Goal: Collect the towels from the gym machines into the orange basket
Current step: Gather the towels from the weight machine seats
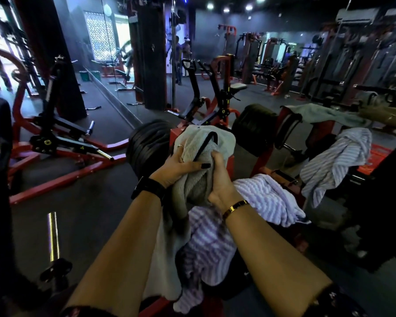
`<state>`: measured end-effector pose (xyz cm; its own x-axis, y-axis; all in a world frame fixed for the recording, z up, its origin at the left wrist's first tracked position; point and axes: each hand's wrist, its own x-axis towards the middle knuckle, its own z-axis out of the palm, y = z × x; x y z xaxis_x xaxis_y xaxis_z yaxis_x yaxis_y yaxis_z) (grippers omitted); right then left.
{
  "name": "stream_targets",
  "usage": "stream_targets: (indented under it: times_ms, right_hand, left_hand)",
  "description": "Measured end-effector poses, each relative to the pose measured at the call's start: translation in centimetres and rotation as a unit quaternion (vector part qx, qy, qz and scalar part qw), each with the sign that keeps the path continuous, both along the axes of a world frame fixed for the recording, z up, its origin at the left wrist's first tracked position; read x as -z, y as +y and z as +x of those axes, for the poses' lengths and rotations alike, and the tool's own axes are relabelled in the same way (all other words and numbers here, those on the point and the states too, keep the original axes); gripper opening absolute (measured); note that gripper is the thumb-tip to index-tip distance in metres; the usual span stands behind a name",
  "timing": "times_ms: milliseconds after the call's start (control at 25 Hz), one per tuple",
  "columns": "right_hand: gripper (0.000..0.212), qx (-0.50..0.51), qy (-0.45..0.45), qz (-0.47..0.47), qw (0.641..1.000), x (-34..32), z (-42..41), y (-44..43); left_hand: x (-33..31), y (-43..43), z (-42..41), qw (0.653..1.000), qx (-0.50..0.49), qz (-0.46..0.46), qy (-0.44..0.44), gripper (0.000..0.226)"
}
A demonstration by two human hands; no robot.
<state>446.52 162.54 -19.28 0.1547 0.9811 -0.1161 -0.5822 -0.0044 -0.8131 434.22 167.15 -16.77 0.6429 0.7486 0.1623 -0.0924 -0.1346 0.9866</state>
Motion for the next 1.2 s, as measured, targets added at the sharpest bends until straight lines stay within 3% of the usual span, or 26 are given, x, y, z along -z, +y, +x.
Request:
stream_targets:
  times_ms: [240,360,480,600,720,840,1000,1040,1120,1200]
  right_hand:
    - [0.059,0.033,0.03,-0.074,0.996,2.0,-0.7,-2.7]
    - [0.039,0.111,-0.126,-0.055,0.984,2.2,0.9,-2.8]
    - [0.021,0.24,-0.379,-0.061,0.892,1.6,3.8,-3.4]
    - [0.034,0.297,-0.563,-0.065,0.769,2.4,7.7,-3.9]
    - [0.083,0.215,-0.66,-0.165,0.701,4.1,10.3,-4.5]
    - [0.103,0.122,-0.701,-0.255,0.655,7.0,10.5,-5.4]
    - [0.121,0.16,-0.747,-0.292,0.575,10.9,11.0,-3.8]
    - [0.109,0.159,-0.749,-0.275,0.581,10.9,11.3,-3.5]
    - [0.059,0.149,-0.713,-0.243,0.641,8.9,10.5,-3.4]
    - [0.05,0.176,-0.68,-0.171,0.691,7.1,10.0,-2.9]
  left_hand:
    - [0.8,-1.9,0.4,0.998,0.004,-0.064,0.023,0.078]
    - [1.9,-1.9,2.2,0.998,-0.048,-0.002,0.04,0.058]
    - [2.7,-1.5,4.7,0.995,-0.083,0.035,0.043,0.041]
    - [3.1,-1.3,6.4,0.995,-0.076,0.046,0.046,0.04]
    - [4.4,0.2,7.0,0.993,-0.101,0.047,0.029,0.05]
    - [5.7,1.7,6.9,0.991,-0.11,0.064,0.033,0.05]
    - [6.8,2.6,6.4,0.992,-0.107,0.067,0.026,0.041]
    - [6.8,2.7,6.3,0.993,-0.098,0.056,0.021,0.04]
    - [6.8,3.0,6.1,0.995,-0.083,0.047,0.017,0.042]
    - [6.7,2.9,5.9,0.996,-0.08,0.044,0.007,0.042]
